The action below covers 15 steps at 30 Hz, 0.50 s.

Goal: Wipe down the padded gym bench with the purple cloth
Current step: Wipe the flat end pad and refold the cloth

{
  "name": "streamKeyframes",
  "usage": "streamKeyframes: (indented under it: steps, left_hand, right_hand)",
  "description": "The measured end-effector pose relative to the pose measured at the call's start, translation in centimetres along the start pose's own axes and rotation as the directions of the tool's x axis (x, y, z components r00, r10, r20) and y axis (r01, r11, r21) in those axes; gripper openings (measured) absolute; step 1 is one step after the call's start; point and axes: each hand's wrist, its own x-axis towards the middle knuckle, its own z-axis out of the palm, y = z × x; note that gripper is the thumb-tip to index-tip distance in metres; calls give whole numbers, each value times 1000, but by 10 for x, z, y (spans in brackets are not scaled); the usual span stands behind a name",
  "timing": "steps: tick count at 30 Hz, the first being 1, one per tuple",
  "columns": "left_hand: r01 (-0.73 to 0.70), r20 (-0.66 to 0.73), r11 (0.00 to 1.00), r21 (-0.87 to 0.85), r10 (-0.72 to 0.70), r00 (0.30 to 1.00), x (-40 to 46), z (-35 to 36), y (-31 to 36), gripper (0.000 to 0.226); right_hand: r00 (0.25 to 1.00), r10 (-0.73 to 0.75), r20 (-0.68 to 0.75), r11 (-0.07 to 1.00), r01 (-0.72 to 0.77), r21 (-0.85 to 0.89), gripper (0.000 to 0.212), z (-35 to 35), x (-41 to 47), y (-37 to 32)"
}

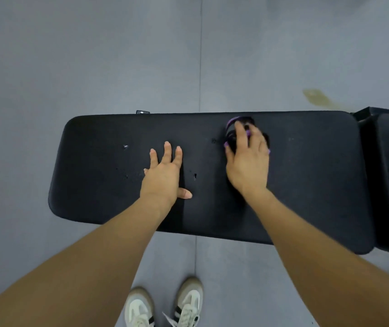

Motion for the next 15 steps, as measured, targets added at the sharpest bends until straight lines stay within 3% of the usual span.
streamKeyframes:
  steps: [3,6,8,11,15]
  left_hand:
    - [14,11,1000,-26,-14,1000,-2,-2,1,113]
    - [20,11,999,-33,-20,1000,-3,-3,3,113]
    - [25,17,999,-35,-24,1000,-3,-3,2,113]
    - [25,20,999,-33,-24,999,-1,-2,2,114]
    - [27,25,1000,-12,-27,999,-3,-1,1,114]
  right_hand:
    - [945,-297,136,955,295,35,54,6,-52,-16]
    - [870,-439,223,897,439,52,55,0,-34,-6]
    - [874,-435,215,898,438,38,56,6,6,-6]
    - [918,-315,242,946,325,-2,57,12,72,-19]
    - [934,-292,208,952,304,-28,55,13,52,-17]
